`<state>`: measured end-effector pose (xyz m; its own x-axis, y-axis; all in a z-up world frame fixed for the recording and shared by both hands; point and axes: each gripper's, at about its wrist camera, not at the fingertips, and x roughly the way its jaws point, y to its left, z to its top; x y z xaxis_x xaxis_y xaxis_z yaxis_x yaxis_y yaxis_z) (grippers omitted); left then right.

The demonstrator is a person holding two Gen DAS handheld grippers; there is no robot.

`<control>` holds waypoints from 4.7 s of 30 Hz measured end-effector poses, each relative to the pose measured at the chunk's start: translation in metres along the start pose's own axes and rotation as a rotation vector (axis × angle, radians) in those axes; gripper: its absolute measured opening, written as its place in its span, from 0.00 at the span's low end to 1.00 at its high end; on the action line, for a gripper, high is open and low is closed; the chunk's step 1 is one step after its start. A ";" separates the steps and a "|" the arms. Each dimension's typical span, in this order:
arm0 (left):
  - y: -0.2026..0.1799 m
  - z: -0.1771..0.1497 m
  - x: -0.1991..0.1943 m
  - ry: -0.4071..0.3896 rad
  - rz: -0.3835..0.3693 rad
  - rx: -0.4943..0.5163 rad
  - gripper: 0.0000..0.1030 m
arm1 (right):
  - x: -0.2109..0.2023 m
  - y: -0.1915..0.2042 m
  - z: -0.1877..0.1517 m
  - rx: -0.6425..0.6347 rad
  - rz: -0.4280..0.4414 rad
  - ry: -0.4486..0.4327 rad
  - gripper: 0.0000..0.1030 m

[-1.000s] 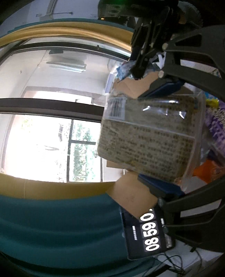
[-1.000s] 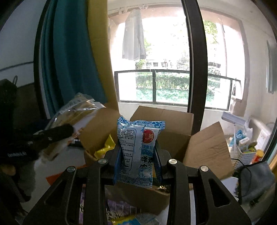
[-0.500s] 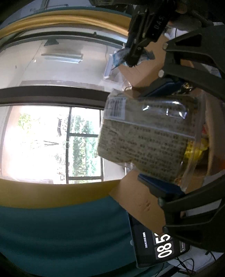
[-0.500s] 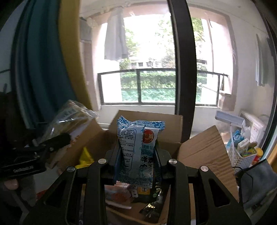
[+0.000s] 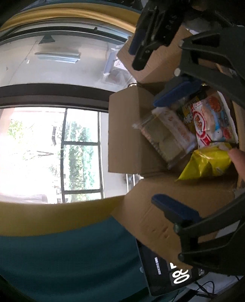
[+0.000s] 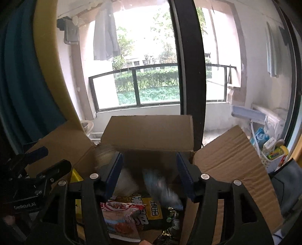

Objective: Organize snacks
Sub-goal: 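Open both tools to drop the two snacks into the box, then move both tools back from the box toward the snack pile, then grasp the orange chip bag with the left tool while the right grasps the bread loaf bag, then carry the orange chip bag and bread loaf bag over the box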

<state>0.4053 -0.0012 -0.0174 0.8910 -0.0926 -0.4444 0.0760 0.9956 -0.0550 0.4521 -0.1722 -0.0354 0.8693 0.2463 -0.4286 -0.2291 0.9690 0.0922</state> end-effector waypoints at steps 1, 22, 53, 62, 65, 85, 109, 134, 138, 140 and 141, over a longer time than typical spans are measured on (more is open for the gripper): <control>0.002 -0.001 -0.002 -0.001 -0.008 -0.010 0.92 | -0.004 0.002 0.000 -0.007 0.004 -0.003 0.60; 0.014 -0.026 -0.127 -0.074 -0.077 -0.020 0.92 | -0.119 0.035 -0.020 -0.108 0.068 -0.056 0.60; 0.047 -0.180 -0.191 0.122 -0.014 -0.046 0.92 | -0.191 0.011 -0.141 -0.043 0.076 0.119 0.61; 0.065 -0.209 -0.163 0.189 0.005 -0.071 0.92 | -0.182 -0.010 -0.187 0.049 0.036 0.218 0.68; 0.068 -0.215 -0.146 0.225 -0.014 -0.075 0.92 | -0.179 -0.017 -0.206 0.077 0.026 0.266 0.70; 0.095 -0.218 -0.064 0.343 -0.175 -0.193 0.49 | -0.144 -0.004 -0.265 0.160 0.063 0.469 0.87; 0.090 -0.202 -0.139 0.227 -0.177 -0.209 0.13 | -0.183 0.019 -0.262 0.012 0.063 0.373 0.75; 0.049 -0.146 -0.197 0.092 -0.183 -0.120 0.13 | -0.229 0.009 -0.179 -0.003 0.111 0.109 0.74; 0.044 -0.137 -0.196 0.078 -0.178 -0.110 0.13 | -0.223 0.006 -0.166 -0.011 0.118 0.085 0.74; 0.039 -0.132 -0.194 0.072 -0.176 -0.103 0.13 | -0.220 0.004 -0.160 -0.013 0.116 0.073 0.74; 0.038 -0.130 -0.193 0.070 -0.174 -0.100 0.13 | -0.219 0.003 -0.156 -0.013 0.117 0.067 0.74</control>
<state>0.1780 0.0520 -0.0500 0.8346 -0.2677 -0.4814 0.1783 0.9582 -0.2238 0.1928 -0.2260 -0.0818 0.8055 0.3551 -0.4745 -0.3330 0.9335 0.1332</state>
